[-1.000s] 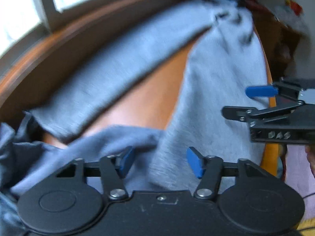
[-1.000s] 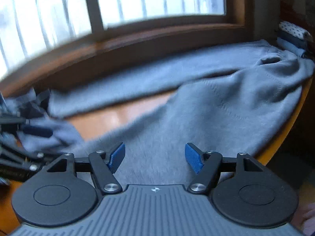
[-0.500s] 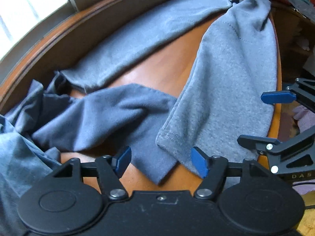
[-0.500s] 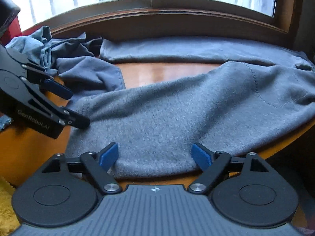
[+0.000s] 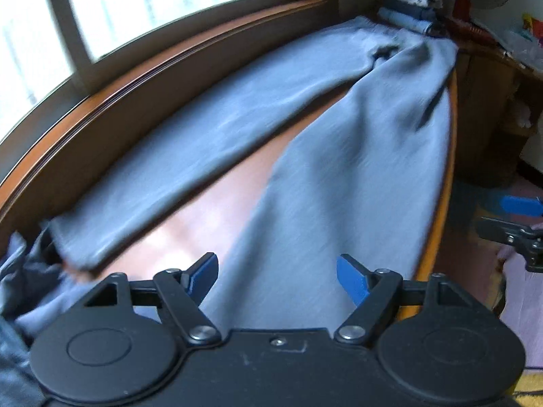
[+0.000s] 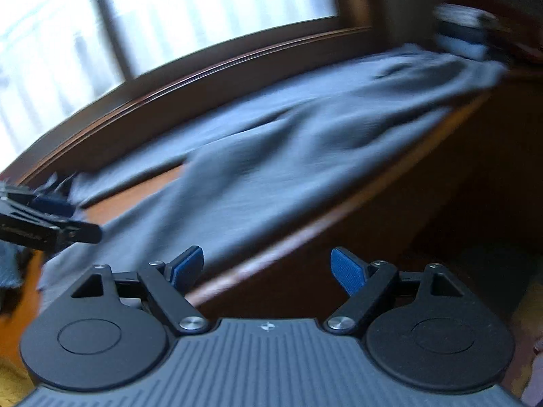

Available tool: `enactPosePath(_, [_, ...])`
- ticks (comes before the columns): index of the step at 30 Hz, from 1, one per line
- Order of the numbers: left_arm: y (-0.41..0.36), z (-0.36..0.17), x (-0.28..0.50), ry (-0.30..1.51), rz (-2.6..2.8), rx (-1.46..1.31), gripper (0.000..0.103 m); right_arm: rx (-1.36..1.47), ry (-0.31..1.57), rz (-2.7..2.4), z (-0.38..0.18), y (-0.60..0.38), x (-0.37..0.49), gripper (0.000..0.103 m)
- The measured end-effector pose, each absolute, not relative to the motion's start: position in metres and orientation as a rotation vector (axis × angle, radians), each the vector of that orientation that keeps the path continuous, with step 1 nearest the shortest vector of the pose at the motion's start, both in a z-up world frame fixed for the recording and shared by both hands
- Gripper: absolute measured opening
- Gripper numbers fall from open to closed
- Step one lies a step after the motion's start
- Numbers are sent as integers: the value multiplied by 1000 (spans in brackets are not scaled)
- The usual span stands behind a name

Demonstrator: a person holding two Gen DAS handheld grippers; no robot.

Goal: Fold clothes

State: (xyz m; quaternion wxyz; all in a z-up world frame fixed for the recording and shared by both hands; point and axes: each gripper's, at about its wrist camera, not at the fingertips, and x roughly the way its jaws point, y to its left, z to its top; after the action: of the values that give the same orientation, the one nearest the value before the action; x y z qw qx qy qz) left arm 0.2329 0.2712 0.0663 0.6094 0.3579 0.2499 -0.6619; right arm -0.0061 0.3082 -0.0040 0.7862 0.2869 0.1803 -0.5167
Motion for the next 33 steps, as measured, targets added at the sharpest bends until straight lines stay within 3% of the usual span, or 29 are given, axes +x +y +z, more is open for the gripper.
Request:
enactPosePath(13, [142,71,50,639,-1448,735,76,666,362,-1204,0,194,-262,85])
enactPosePath(16, [120,69,19,642,-1428,739,81,708,339,-1196,0,160,-304,85])
enactPosePath(24, [42,52,-24,638,-1388,694,82,680,303,-1142,3,43,-351,85])
enactPosePath(33, [-54,36,-51,843,-1289,620,82,547,396,-959,37,-102,-362,85])
